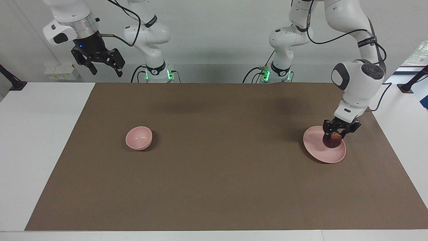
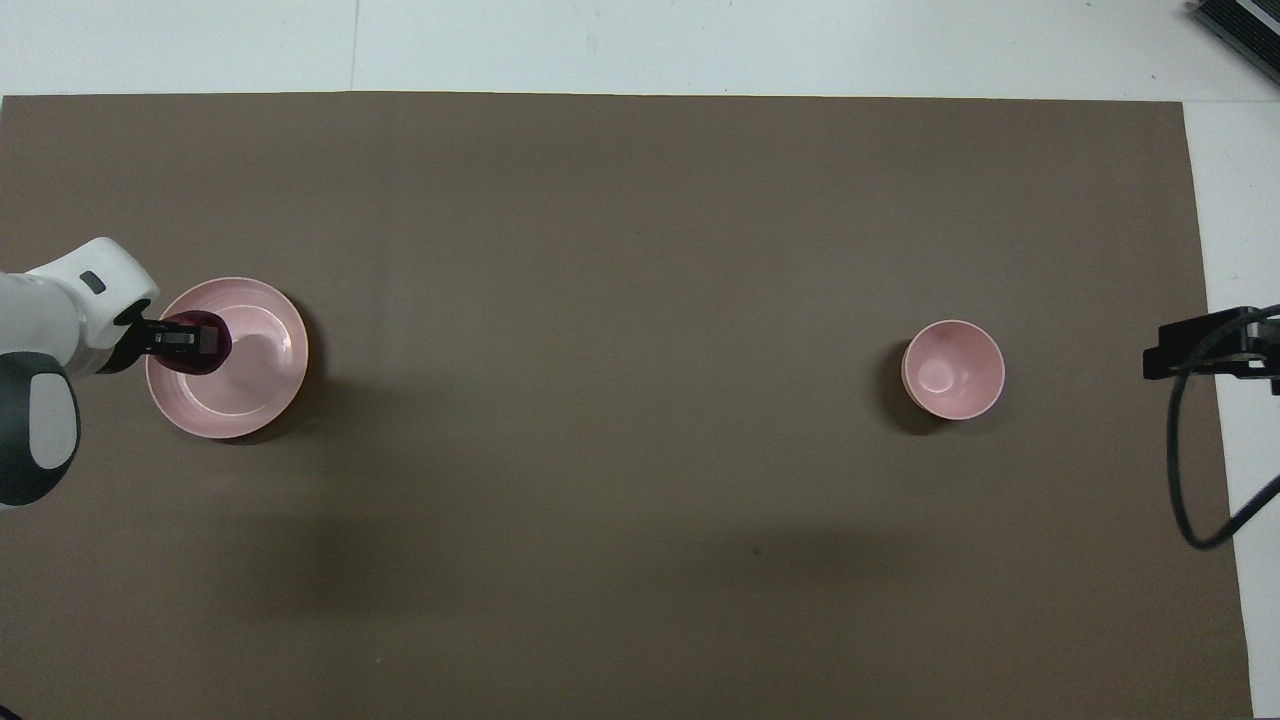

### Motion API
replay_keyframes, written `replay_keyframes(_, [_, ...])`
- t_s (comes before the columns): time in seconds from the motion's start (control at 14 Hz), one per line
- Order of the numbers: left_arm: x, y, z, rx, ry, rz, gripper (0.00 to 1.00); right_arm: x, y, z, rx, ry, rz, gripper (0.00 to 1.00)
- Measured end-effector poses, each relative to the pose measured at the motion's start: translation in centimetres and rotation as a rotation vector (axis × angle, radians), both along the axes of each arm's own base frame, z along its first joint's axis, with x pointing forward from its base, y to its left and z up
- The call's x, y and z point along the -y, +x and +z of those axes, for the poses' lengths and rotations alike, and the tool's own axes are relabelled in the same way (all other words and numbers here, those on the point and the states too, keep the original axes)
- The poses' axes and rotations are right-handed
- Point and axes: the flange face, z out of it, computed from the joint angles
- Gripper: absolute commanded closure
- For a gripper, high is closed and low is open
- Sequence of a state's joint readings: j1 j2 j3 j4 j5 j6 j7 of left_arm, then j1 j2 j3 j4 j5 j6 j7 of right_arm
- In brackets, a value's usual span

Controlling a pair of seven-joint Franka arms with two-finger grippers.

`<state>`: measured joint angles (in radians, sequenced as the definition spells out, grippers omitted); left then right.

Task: Move apple from plate to bowl
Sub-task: 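Close the left gripper on the red apple, then lift the apple with the left gripper toward the table center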

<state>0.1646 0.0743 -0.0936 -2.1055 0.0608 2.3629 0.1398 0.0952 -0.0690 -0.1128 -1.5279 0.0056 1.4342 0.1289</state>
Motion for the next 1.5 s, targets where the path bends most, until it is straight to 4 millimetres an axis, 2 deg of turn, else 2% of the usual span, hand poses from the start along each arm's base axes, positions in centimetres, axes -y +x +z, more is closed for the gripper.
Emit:
replay_keyframes(0.14, [0.8, -0.2, 1.7, 0.025, 0.004, -0.013, 1.0, 0.0, 0.0, 0.0, 0.0, 0.0, 0.0, 0.0])
replay_keyframes(0.29, [2.7, -0.3, 3.0, 0.045, -0.01, -0.026, 1.0, 0.0, 0.0, 0.0, 0.0, 0.0, 0.0, 0.0])
replay_keyframes(0.43, [5.8, -0.6, 3.8, 0.05, -0.058, -0.01, 1.0, 0.0, 0.0, 0.0, 0.0, 0.0, 0.0, 0.0])
replay_keyframes(0.57, [9.7, -0.9, 4.1, 0.043, -0.135, 0.013, 1.0, 0.0, 0.0, 0.0, 0.0, 0.0, 0.0, 0.0])
replay_keyframes(0.86, [17.1, -2.1, 4.3, -0.001, -0.349, 0.037, 1.0, 0.0, 0.0, 0.0, 0.0, 0.0, 0.0, 0.0])
replay_keyframes(1.0, [20.0, -2.6, 4.8, -0.017, -0.454, 0.055, 1.0, 0.0, 0.0, 0.0, 0.0, 0.0, 0.0, 0.0])
replay_keyframes(1.29, [23.7, -3.0, 6.4, -0.01, -0.586, 0.07, 1.0, 0.0, 0.0, 0.0, 0.0, 0.0, 0.0, 0.0])
replay_keyframes(1.5, [25.3, -3.1, 7.2, -0.002, -0.709, 0.128, 1.0, 0.0, 0.0, 0.0, 0.0, 0.0, 0.0, 0.0])
